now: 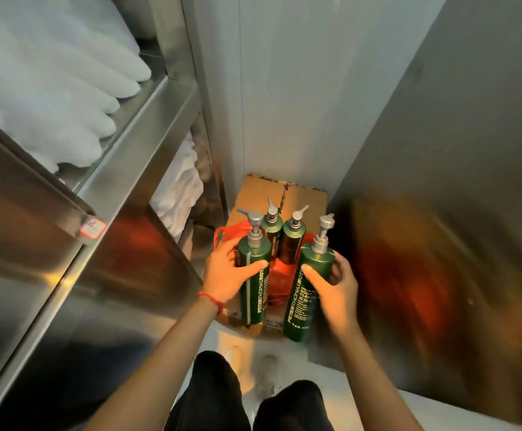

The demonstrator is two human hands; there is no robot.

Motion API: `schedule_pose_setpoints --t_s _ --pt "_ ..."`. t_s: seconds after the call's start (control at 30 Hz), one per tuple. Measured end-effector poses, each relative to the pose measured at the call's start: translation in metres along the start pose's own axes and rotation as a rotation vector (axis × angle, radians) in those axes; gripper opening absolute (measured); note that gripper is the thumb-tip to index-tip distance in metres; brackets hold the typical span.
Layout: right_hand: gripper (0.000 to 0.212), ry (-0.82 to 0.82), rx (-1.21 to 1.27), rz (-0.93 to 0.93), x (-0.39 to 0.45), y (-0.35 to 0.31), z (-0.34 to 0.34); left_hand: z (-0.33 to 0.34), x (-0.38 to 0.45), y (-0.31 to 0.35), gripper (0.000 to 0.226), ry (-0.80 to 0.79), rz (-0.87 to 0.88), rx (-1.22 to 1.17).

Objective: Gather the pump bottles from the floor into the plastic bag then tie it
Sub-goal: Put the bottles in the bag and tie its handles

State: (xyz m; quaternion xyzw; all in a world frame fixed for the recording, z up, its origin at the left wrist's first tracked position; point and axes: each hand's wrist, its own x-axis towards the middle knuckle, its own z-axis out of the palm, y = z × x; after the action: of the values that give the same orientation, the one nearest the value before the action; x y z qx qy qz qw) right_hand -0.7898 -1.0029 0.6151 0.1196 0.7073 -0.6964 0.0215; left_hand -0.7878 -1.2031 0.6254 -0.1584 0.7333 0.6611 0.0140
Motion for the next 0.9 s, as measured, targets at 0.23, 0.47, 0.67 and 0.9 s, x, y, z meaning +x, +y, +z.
schedule_pose_setpoints --t_s 0.23,0.47,0.67,0.9 --pt "0.064 0.031 -0.057 -0.027 0.030 0.016 0.019 0.000 0.048 -0.026 0.053 -0.047 0.050 0.127" --pt "0.067 0.124 -0.164 -0.033 0.048 0.054 0.034 0.005 0.081 -0.063 0.057 -0.075 0.034 0.287" --pt "0.068 0.129 -0.202 -0.023 0.061 0.084 0.043 0.010 0.096 -0.079 0.056 -0.144 0.103 0.239" --pt "0.068 0.099 -0.236 -0.001 0.068 0.104 0.053 0.019 0.106 -0.093 0.062 -0.169 0.136 0.280"
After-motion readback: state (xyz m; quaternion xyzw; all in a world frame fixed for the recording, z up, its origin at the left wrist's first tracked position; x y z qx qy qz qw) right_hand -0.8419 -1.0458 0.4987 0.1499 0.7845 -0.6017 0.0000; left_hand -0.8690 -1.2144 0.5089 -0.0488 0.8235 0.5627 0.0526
